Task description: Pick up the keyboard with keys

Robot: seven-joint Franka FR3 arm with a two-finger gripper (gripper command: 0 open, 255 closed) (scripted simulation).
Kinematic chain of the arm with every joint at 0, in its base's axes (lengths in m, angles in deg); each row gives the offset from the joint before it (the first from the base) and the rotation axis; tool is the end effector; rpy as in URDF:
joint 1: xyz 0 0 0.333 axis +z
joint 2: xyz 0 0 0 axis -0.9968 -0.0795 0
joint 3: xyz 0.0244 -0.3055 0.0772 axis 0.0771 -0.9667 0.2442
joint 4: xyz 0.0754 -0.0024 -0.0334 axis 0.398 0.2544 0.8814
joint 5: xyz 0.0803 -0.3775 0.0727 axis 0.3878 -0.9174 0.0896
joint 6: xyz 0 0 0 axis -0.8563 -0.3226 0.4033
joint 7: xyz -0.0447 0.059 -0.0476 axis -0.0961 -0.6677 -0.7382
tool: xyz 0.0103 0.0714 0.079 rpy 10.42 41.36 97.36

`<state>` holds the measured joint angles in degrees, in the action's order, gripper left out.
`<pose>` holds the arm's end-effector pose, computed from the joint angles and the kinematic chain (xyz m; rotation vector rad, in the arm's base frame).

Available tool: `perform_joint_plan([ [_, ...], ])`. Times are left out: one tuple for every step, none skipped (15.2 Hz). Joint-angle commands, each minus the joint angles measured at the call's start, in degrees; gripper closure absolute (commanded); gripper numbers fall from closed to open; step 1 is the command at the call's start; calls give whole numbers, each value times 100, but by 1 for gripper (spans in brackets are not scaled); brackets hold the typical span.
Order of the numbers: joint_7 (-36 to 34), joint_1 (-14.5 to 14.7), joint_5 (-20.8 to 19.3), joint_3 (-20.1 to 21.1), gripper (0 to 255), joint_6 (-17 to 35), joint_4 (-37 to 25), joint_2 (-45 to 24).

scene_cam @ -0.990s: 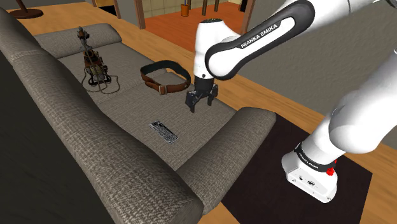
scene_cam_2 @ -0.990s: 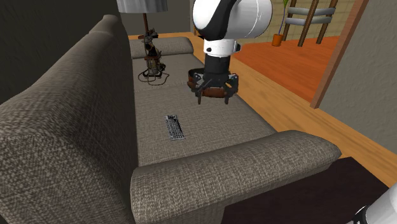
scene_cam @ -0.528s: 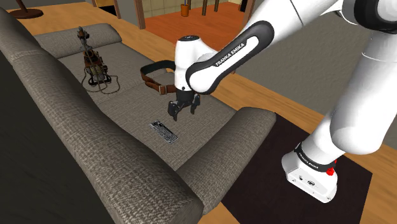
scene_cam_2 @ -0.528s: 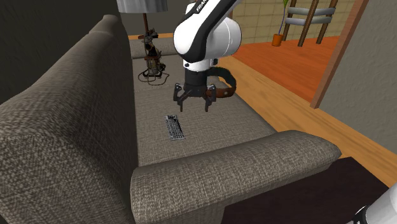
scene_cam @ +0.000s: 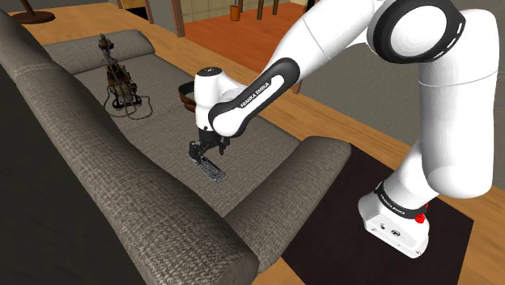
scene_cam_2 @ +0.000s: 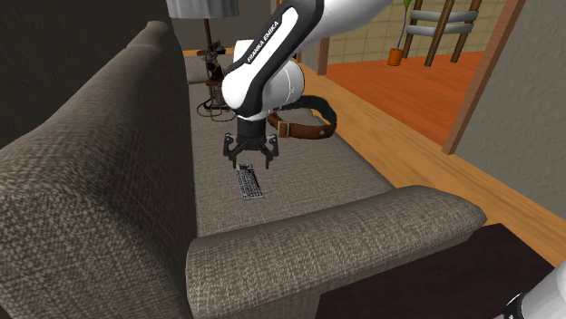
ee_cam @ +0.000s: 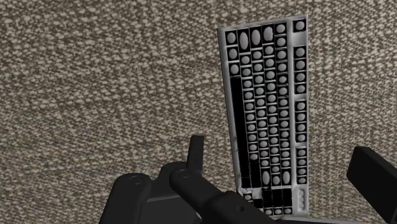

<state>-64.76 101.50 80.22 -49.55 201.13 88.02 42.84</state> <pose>0.5461 0.3291 0.2116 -3.0503 0.1537 0.0322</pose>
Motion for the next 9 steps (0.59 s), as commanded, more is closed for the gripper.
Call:
perform_joint_plan([
  [-81,125,-82,-55,0,8,-345,-320],
  [-85,137,-96,-70,0,57,-353,-378],
  [-90,147,-110,-83,0,107,-362,-437],
  [-96,158,-124,-97,0,155,-373,-496],
  [-100,169,-137,-111,0,203,-385,-557],
  [-105,180,-151,-126,0,250,-398,-617],
  [-110,191,-164,-140,0,296,-413,-678],
  [-114,203,-178,-154,0,342,-429,-740],
  [-117,209,-185,-162,0,369,-438,-776],
])
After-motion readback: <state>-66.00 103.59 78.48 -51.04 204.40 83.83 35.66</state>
